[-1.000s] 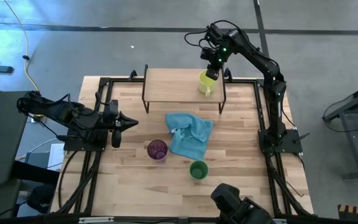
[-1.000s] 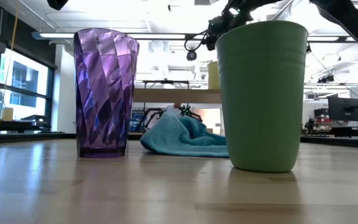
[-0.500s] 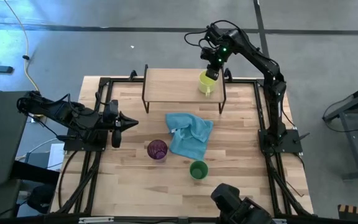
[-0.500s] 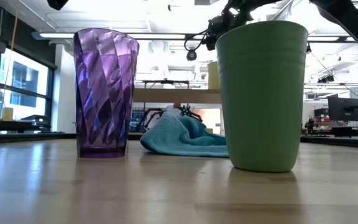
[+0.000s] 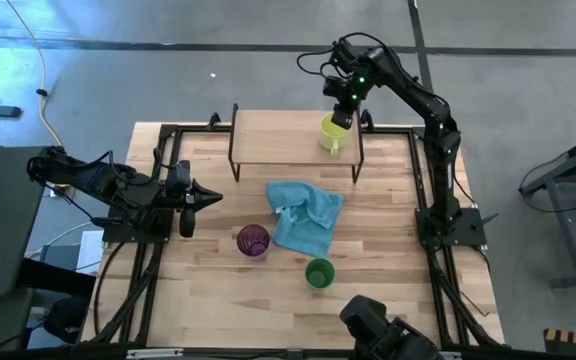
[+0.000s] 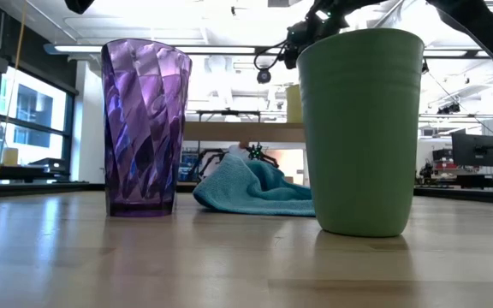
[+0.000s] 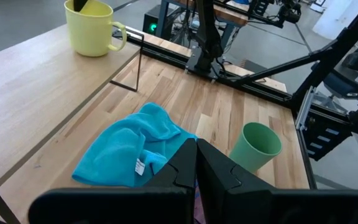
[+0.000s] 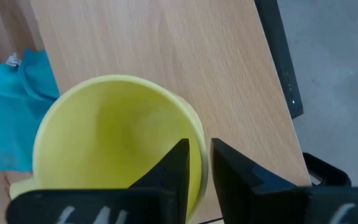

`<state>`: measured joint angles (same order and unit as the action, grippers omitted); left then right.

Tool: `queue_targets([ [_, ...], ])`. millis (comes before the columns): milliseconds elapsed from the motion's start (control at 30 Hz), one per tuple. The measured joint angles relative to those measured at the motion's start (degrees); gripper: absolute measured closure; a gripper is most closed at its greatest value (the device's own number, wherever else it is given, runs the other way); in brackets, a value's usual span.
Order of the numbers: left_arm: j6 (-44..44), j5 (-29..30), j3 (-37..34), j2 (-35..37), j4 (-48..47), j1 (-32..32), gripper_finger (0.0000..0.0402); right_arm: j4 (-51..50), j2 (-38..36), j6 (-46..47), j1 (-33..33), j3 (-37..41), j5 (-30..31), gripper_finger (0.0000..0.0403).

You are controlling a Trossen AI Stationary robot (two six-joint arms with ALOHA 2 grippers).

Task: Stack small to large cups/mugs on shelf
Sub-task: Put the green cup on the shelf

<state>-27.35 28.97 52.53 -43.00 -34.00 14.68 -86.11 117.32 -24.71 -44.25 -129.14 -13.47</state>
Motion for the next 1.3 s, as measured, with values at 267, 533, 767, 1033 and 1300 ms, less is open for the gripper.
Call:
queue_targets([
  [267, 0.0, 0.0, 0.0, 0.0, 0.0, -0.02, 0.0401, -0.27, -0.29, -0.01, 0.0, 0.0, -0.02, 0.0345],
  [533, 0.02, 0.02, 0.0, 0.0, 0.0, -0.02, 0.0401, -1.04, -0.46, -0.22, 0.0, -2.91, -0.09, 0.0345],
  [767, 0.02, 0.0, 0.01, 0.01, 0.0, -0.01, 0.0401, -2.22, -0.76, -0.2, 0.0, -5.87, -0.17, 0.0345],
  [1033, 0.04, 0.01, 0.01, 0.01, 0.04, -0.02, 0.0401, -3.91, -1.86, -0.04, -0.02, -5.84, -0.04, 0.0345],
  [1300, 0.04, 0.02, 0.0, 0.02, 0.07, -0.02, 0.0401, -3.53, -4.07, 0.02, -0.04, -5.81, 0.03, 0.0345],
])
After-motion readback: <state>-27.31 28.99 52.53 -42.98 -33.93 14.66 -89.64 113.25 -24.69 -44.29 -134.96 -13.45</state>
